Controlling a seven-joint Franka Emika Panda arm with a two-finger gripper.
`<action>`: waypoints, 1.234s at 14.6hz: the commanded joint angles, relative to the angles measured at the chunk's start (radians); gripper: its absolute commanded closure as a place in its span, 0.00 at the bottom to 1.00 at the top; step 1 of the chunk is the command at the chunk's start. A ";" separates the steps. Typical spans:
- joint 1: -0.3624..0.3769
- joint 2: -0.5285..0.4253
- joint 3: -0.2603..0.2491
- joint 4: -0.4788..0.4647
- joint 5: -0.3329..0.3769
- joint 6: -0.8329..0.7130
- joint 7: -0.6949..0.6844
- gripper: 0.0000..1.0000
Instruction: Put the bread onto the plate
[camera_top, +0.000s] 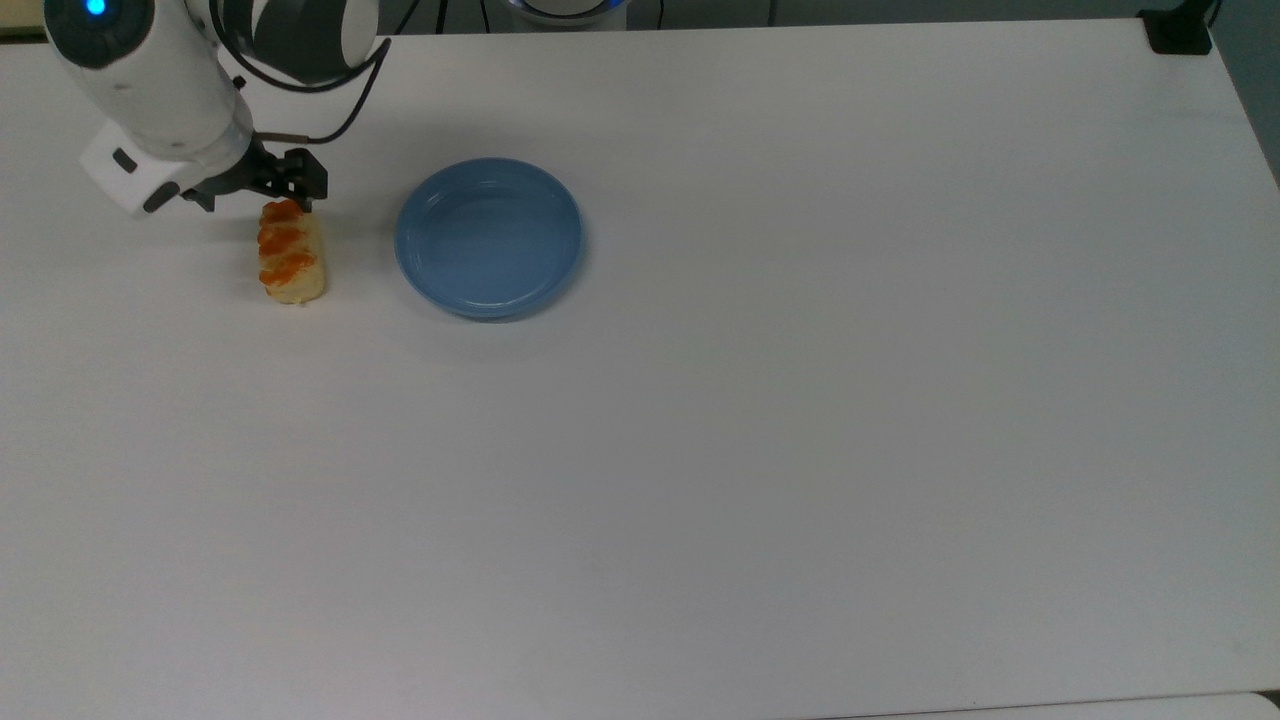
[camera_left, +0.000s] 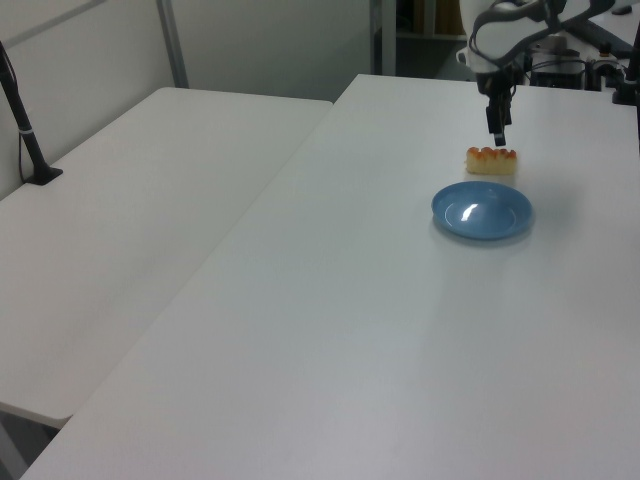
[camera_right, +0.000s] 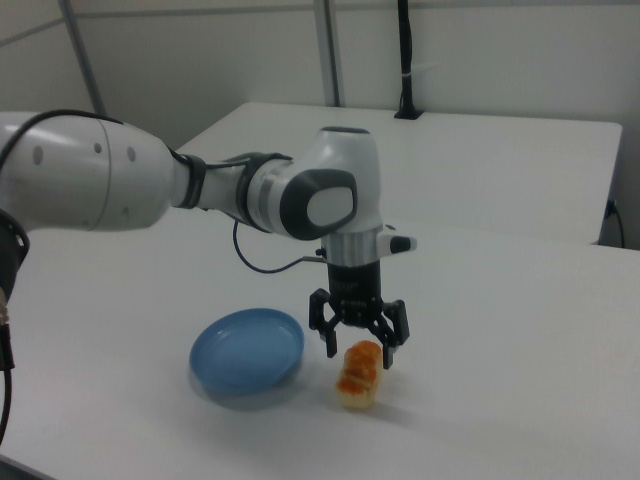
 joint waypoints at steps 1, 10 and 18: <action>-0.003 0.013 0.006 -0.026 -0.016 0.055 -0.005 0.00; 0.000 0.072 0.017 -0.047 -0.013 0.135 0.027 0.61; 0.063 -0.088 0.086 -0.073 -0.006 -0.058 0.050 0.73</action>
